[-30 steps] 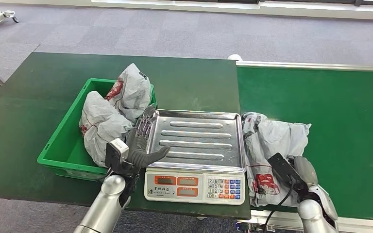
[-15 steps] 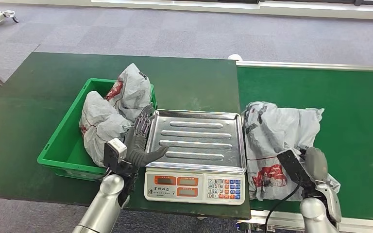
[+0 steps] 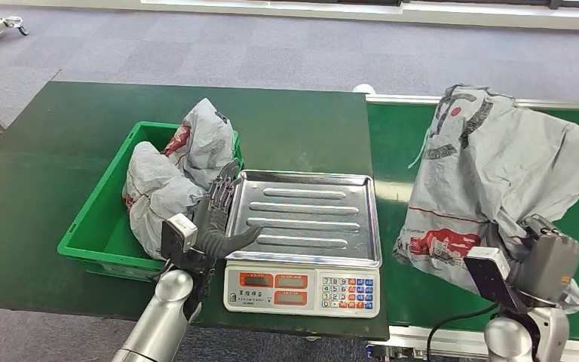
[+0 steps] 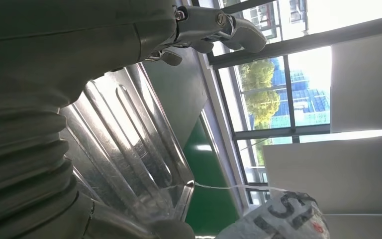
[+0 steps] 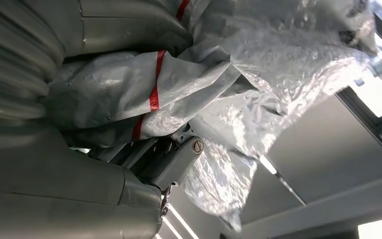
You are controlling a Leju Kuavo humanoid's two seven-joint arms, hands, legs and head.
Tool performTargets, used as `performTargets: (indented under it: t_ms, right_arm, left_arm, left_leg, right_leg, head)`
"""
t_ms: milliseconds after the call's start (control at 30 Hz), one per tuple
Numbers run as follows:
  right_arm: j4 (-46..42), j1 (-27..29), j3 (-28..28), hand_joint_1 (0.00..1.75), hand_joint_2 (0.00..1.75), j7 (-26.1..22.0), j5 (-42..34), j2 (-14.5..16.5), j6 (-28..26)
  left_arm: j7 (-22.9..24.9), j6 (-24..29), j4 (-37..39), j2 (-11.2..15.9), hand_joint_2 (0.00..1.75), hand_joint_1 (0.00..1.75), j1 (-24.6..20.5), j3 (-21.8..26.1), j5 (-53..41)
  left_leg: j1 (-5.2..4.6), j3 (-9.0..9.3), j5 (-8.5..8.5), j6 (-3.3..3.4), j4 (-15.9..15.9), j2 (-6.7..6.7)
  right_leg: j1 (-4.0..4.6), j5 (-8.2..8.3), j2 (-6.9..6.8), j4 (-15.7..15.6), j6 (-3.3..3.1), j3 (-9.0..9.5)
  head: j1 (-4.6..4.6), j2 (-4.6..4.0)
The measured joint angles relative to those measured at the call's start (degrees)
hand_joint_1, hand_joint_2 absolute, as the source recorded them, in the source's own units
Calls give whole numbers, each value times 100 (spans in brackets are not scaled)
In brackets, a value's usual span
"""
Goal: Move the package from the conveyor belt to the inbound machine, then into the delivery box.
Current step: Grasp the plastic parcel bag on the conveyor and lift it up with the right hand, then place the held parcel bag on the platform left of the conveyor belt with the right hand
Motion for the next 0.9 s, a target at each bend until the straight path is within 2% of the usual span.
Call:
performTargets:
  t_ms: [300,500,700,800,900]
  right_arm:
    - [-1746,445,-71,175,175,-813,-883,310,-322]
    - [-2501,449,64,175,175,-893,-749,459,-267]
    - [-2537,121,722,175,175,-892,-134,462,-120]
    - [-2358,-108,1141,175,175,-605,53,418,271]
    - [-1726,-482,1570,175,175,129,396,285,1152]
  left_arm:
    - [0,106,10,-113,175,0,-11,0,0]
    - [1,126,52,-222,175,0,-79,0,0]
    - [2,58,202,-363,175,0,-169,-15,4]
    - [2,36,268,-415,175,0,-165,-46,25]
    - [2,51,292,-433,175,0,-142,-84,71]
  left_leg:
    - [0,-6,-1,-1,-1,-1]
    - [0,-8,0,0,-1,1]
    - [0,-7,8,2,0,9]
    - [1,-7,11,0,-1,9]
    - [2,-7,11,1,-1,16]
  right_leg:
    - [1,-1,0,0,-1,-5]
    - [0,0,0,0,0,-4]
    - [0,7,2,0,4,-3]
    - [2,7,4,2,4,-2]
    - [1,11,11,2,4,-2]
  head:
    - [-1,0]
    - [0,0]
    - [0,0]
    - [-1,0]
    - [0,0]
